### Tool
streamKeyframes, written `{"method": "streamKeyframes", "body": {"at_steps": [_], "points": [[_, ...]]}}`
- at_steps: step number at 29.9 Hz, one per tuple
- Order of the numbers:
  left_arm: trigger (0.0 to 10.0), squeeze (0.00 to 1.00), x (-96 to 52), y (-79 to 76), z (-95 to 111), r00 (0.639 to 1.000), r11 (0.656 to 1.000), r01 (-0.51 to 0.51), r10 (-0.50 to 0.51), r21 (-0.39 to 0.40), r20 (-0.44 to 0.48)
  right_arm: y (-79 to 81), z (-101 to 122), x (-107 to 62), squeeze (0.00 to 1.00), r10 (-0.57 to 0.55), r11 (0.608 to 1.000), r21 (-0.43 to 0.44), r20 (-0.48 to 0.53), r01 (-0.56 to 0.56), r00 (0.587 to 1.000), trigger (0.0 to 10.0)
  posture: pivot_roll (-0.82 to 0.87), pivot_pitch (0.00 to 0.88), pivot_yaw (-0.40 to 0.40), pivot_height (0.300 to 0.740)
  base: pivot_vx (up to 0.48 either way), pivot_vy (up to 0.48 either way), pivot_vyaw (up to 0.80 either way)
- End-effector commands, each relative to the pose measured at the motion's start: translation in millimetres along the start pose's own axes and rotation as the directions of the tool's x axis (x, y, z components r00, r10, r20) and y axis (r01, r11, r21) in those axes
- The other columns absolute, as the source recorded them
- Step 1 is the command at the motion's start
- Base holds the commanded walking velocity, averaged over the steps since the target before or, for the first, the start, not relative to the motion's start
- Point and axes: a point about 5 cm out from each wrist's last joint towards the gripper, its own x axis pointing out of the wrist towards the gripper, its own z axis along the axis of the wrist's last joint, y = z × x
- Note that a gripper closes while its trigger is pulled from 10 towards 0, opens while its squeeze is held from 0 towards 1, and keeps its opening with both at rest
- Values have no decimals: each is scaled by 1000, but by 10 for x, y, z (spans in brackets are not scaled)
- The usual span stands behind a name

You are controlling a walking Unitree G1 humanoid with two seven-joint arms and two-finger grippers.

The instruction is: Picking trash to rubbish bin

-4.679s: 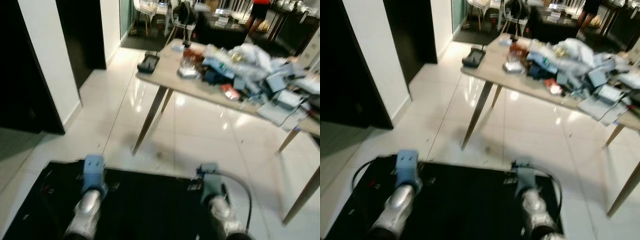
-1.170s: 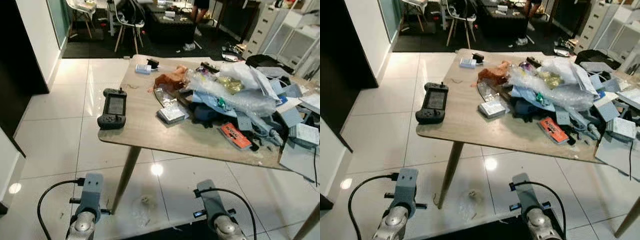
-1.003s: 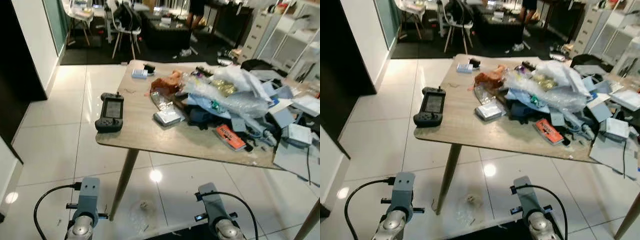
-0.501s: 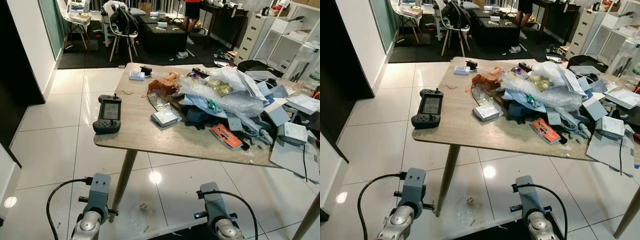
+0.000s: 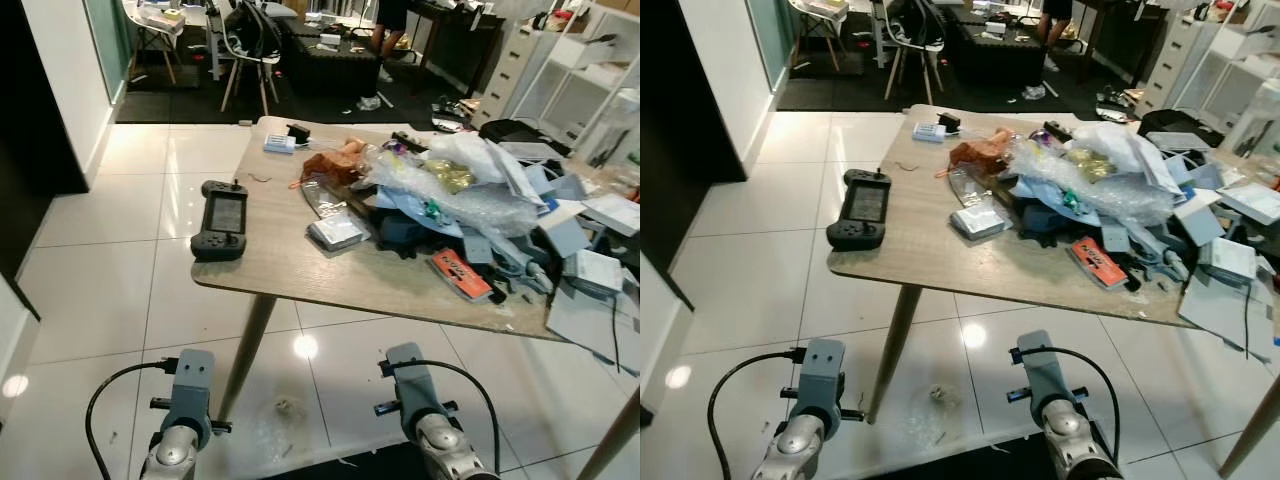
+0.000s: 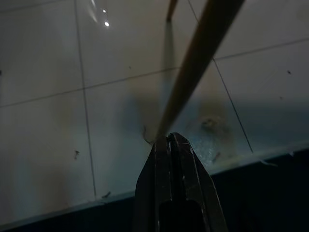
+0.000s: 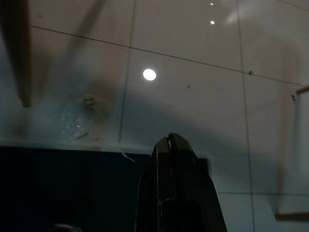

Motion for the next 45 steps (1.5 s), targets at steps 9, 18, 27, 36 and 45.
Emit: {"method": "streamKeyframes", "body": {"at_steps": [9,18,27,36,45], "points": [[10000,0,97,-2,183,999,999,36,-36,28,8,-185,122,44,0,-25,999,-28,18,26,1000,10000,54,90,-103,740,0,0,0],[10000,0,85,102,128,999,999,19,-17,43,-38,-55,47,20,0,-13,999,52,13,13,1000,10000,56,126,-46,740,0,0,0],[10000,0,117,75,196,1000,1000,12,-12,24,-21,-19,245,45,0,17,996,83,138,-29,990,10000,37,98,-67,740,0,0,0],[10000,0,110,24,169,999,999,30,-29,36,-24,-111,79,14,0,-32,999,18,53,31,998,10000,36,35,-84,740,0,0,0],[10000,0,48,148,-1,993,992,-95,89,-82,-80,-279,-217,-165,0,-311,943,128,20,306,950,10000,26,31,-81,740,0,0,0]]}}
